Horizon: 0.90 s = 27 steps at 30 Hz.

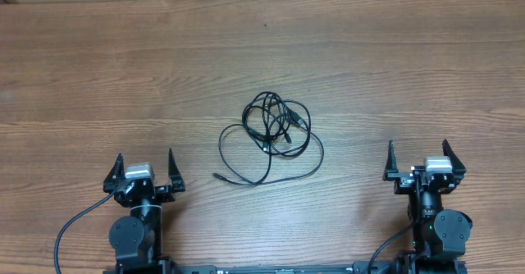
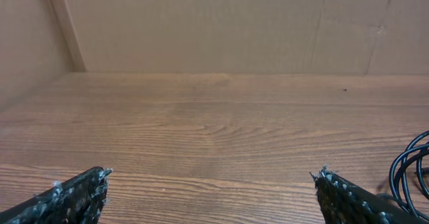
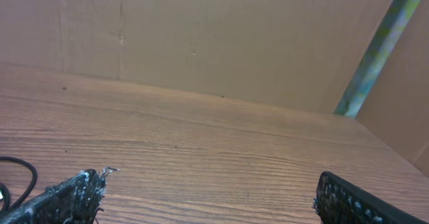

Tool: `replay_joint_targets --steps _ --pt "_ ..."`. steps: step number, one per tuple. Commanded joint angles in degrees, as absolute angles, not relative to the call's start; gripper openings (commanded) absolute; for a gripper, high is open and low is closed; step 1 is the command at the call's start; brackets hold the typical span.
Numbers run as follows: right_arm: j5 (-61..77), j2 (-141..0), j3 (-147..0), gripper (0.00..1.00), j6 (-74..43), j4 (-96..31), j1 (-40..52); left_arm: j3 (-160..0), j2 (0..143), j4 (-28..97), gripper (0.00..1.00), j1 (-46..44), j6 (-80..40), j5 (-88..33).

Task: Untangle cables

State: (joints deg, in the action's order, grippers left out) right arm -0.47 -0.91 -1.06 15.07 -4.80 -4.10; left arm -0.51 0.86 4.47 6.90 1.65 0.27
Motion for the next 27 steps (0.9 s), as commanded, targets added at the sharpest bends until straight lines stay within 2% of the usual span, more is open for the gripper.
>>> replay_joint_targets --steps 1,23,27 --pt "-1.2 -0.9 -0.5 1.0 15.1 -4.7 -4.3 -0.3 0.3 4.4 0.99 7.1 2.6 0.4" --pt "-1.2 -0.9 -0.5 1.0 15.1 -4.7 -4.3 -0.3 0.3 4.4 1.0 7.1 2.6 0.4" --pt "3.8 -0.9 -0.5 1.0 15.0 -4.5 -4.3 -0.3 0.3 4.4 1.0 7.1 2.6 0.4"
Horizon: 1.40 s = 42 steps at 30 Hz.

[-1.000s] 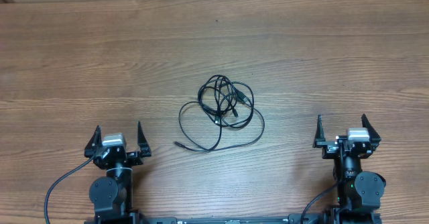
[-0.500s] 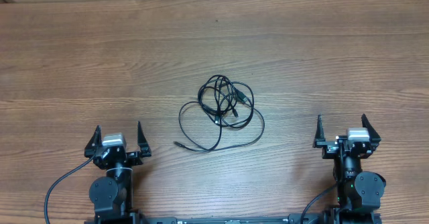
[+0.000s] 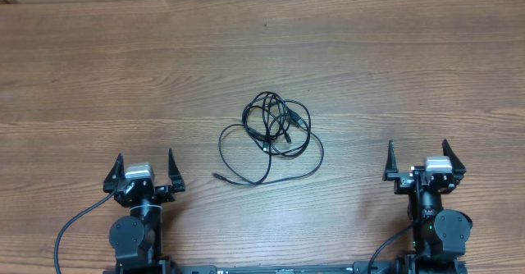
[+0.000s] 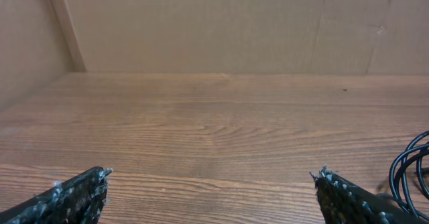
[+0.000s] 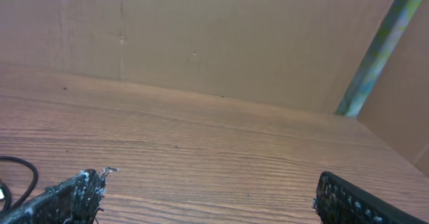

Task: Untangle cables

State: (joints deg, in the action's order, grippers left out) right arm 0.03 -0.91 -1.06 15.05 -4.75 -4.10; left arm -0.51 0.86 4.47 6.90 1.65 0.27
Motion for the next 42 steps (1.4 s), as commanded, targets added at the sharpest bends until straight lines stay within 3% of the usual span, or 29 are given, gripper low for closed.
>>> replay_joint_targets --steps 1,5,17,23,36,42 --pt "5.3 -0.9 -0.5 1.0 14.7 -4.3 -4.3 -0.3 0.3 4.4 1.0 7.1 2.6 0.4" --pt "12.4 -0.9 -0.5 1.0 13.4 -3.6 -4.3 -0.3 0.3 4.4 1.0 7.1 2.6 0.4" --pt "22.7 -0.9 -0.5 1.0 -11.2 3.2 -4.3 -0.3 0.3 4.4 1.0 7.1 2.6 0.4" --pt "24.5 -0.9 -3.7 1.0 -16.5 3.6 -4.3 -0.3 0.3 4.4 0.99 7.1 2.6 0.4" --pt "12.0 -3.6 -40.9 1.0 -12.5 -30.4 -4.3 -0.3 0.3 4.4 1.0 7.1 2.6 0.4" --pt "11.4 -21.5 -61.4 1.0 -11.7 -37.8 -4.3 -0.3 0.3 4.4 1.0 7.1 2.6 0.4"
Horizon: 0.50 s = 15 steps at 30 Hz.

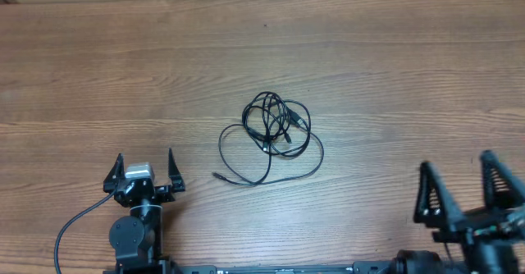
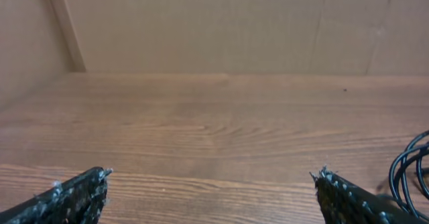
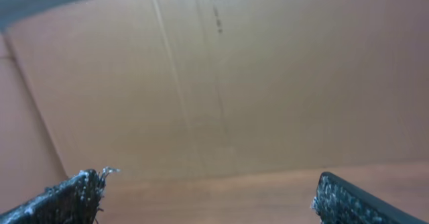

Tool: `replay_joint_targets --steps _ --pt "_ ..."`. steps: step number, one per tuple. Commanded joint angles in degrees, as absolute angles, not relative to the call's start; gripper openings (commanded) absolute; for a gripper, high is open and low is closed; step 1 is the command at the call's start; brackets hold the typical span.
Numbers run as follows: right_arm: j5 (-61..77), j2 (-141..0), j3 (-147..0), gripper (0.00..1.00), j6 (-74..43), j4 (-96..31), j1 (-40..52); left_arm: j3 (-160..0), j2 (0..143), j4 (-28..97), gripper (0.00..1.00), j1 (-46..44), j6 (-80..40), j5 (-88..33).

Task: Untangle cables

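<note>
A tangle of thin black cables [image 1: 273,136] lies mid-table, loops bunched at the top and one free end with a plug [image 1: 216,176] trailing to the lower left. My left gripper [image 1: 144,166] stands open near the front edge, left of the tangle; a cable loop [image 2: 409,174] shows at the right edge of its wrist view. My right gripper [image 1: 459,188] is open and raised at the front right, looming large in the overhead view. Its wrist view looks up at the cardboard wall [image 3: 268,76], no cable in it.
Cardboard walls [image 2: 201,23] close in the back and sides of the wooden table [image 1: 369,69]. A black lead [image 1: 70,229] runs from the left arm's base.
My right gripper has risen and shifted right and toward the front; its camera now faces the wall instead of the tabletop. The left gripper and the cables are unchanged.
At both earlier moments the two grippers stood open at the front edge either side of the untouched tangle. By now only the right arm has moved, lifted and tilted upward.
</note>
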State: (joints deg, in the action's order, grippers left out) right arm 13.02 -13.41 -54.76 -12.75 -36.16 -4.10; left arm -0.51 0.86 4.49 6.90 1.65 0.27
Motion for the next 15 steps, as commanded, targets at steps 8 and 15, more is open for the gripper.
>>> replay_joint_targets --steps 8,15 --pt "11.3 -56.5 -98.8 1.0 -2.6 -54.9 -4.3 -0.3 0.3 4.4 1.0 7.1 2.6 0.4" --pt "2.8 -85.5 -130.4 1.0 -1.4 -72.6 -4.3 -0.3 0.3 4.4 0.99 7.1 2.6 0.4"
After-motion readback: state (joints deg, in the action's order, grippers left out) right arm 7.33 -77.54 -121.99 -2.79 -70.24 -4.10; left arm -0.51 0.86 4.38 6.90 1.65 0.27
